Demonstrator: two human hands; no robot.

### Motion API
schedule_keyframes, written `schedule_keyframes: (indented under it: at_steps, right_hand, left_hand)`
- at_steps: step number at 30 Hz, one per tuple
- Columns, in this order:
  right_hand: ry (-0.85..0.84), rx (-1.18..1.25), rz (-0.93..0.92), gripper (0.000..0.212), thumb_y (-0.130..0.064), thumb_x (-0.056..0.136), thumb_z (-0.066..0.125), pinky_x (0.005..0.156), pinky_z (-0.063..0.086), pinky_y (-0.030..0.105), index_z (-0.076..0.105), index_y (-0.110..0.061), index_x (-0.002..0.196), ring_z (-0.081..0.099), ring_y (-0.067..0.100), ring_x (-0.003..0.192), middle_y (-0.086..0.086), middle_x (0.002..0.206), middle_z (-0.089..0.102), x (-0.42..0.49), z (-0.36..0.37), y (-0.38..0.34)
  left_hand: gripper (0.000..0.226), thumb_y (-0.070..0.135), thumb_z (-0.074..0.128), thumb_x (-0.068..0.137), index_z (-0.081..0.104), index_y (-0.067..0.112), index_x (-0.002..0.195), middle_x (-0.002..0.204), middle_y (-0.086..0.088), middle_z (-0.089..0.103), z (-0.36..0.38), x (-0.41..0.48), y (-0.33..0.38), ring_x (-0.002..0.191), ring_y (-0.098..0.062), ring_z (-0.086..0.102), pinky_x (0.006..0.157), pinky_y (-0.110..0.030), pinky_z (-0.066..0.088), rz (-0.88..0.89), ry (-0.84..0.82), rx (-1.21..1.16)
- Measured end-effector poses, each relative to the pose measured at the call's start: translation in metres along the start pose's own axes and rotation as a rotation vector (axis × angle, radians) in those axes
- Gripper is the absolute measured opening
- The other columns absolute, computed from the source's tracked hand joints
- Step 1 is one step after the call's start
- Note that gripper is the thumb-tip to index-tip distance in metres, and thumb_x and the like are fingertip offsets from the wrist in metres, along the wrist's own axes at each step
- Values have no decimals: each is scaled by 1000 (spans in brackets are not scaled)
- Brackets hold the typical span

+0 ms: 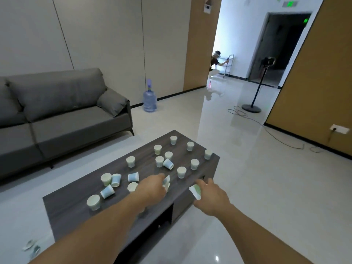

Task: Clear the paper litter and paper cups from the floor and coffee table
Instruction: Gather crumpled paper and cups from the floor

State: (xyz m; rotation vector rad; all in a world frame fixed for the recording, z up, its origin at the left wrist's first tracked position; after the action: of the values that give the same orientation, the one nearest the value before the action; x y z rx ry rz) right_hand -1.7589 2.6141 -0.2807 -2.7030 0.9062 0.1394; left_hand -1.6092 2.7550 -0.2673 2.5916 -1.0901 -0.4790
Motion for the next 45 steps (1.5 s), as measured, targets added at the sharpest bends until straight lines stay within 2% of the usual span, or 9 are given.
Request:
schedule_keyframes:
  at_steps: [2, 4, 9, 13, 16, 24, 33, 40, 45]
  right_hand:
    - [9, 3, 44, 63, -43, 80, 61, 86, 46, 35, 37, -32, 137, 53, 28, 110, 5, 125, 42, 25, -10, 31]
    - [20, 3, 87, 64, -44, 80, 62, 85, 47, 35, 36, -32, 138, 54, 27, 108, 5, 125, 43, 52, -25, 66]
    - [88, 46, 191, 69, -47, 82, 60, 82, 44, 33, 32, -32, 143, 53, 27, 110, 4, 128, 42, 108, -71, 149]
    - [125, 93, 264, 69, -46, 81, 58, 81, 45, 32, 32, -32, 143, 53, 25, 108, 3, 126, 41, 136, -94, 230]
    - [142, 116, 318, 70, -46, 82, 58, 84, 45, 32, 30, -33, 145, 53, 24, 111, 2, 129, 41, 150, -111, 301]
    - [171, 102, 433, 71, -45, 82, 58, 85, 46, 33, 30, -31, 146, 54, 26, 111, 3, 130, 41, 159, -176, 499]
    - [199, 134, 563, 69, -46, 83, 58, 80, 45, 31, 29, -32, 145, 53, 24, 108, 2, 129, 39, 188, -219, 685]
    - [205, 160, 745, 70, -45, 83, 58, 84, 46, 32, 28, -33, 145, 54, 24, 109, 2, 130, 39, 216, -258, 844]
    - [233, 186, 883, 69, -44, 83, 58, 78, 44, 31, 28, -32, 144, 54, 25, 108, 3, 128, 38, 210, -287, 953]
  left_hand:
    - [28, 28, 43, 91, 52, 21, 117, 117, -3, 61, 5, 41, 26, 105, -26, 59, 90, -37, 48, 43, -11, 17]
    - [30, 25, 44, 92, 51, 19, 120, 117, -5, 61, 8, 83, 58, 106, -26, 59, 84, -30, 45, 96, -12, 60]
    - [19, 25, 40, 93, 51, 22, 107, 110, -4, 63, 9, 173, 148, 95, -24, 59, 73, -29, 39, 214, -54, 62]
    - [31, 23, 44, 91, 51, 20, 120, 119, -5, 61, 25, 233, 236, 107, -28, 59, 83, -32, 44, 319, -96, 99]
    - [29, 18, 45, 87, 50, 17, 115, 118, -8, 61, 50, 277, 308, 106, -29, 58, 78, -31, 41, 384, -121, 137]
    - [22, 28, 44, 91, 52, 20, 111, 112, -4, 61, 111, 352, 490, 95, -25, 58, 75, -31, 44, 433, -171, 103]
    - [22, 23, 47, 90, 53, 19, 110, 110, -2, 62, 178, 437, 675, 95, -22, 59, 72, -27, 41, 574, -240, 122]
    - [22, 25, 46, 92, 53, 16, 111, 109, -5, 62, 236, 531, 842, 95, -24, 59, 71, -26, 40, 742, -278, 139]
    - [19, 25, 48, 91, 53, 18, 108, 104, -5, 62, 273, 563, 963, 83, -21, 54, 68, -28, 40, 864, -326, 160]
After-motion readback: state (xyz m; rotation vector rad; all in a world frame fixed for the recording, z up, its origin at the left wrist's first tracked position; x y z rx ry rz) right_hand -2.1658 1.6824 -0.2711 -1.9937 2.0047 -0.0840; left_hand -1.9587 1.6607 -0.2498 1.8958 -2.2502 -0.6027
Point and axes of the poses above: each hand's wrist, its own x-axis towards the middle knuckle, its own z-axis out of the palm, y = z × x, the point moved 6 cm from there along x, towards the middle knuckle
